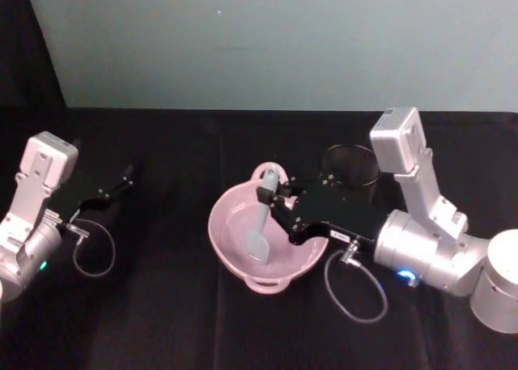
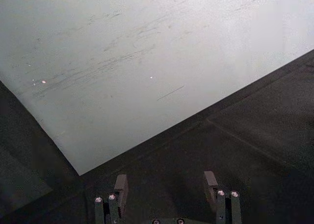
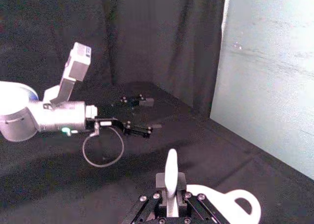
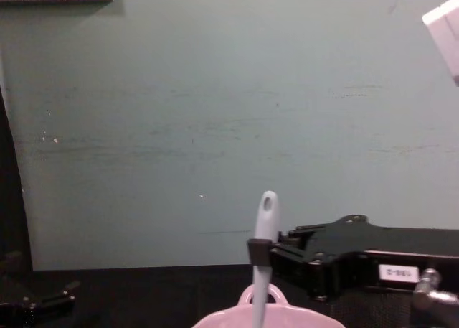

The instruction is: Use the one hand to pick up the spoon and stir the clear water in the bowl.

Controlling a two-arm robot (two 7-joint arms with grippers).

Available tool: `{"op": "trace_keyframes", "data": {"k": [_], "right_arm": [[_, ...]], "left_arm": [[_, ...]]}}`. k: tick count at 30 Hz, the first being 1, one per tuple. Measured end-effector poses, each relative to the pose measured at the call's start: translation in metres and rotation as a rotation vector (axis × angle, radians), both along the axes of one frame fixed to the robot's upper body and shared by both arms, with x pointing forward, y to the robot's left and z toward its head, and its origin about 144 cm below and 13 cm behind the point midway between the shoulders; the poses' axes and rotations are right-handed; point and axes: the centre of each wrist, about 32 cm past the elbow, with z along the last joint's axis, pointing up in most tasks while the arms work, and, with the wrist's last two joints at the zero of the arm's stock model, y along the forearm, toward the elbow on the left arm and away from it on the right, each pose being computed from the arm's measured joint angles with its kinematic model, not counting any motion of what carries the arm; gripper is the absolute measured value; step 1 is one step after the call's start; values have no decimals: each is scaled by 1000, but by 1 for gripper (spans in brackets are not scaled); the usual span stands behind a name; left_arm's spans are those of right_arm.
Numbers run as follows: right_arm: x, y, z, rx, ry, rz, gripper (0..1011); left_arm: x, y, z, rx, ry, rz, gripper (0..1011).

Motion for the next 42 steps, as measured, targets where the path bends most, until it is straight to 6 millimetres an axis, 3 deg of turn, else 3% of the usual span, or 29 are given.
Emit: {"op": "trace_keyframes", "data": {"k": [19,33,42], "right_arm": [[26,35,-17,36,-88,-121,112],[33,20,-17,-5,-144,-230,112],[19,3,-11,-21,-96,-222,112]], "left_arm": [[0,0,0,0,0,0,1011],[0,0,0,0,0,0,1011],[0,0,0,0,0,0,1011]]}}
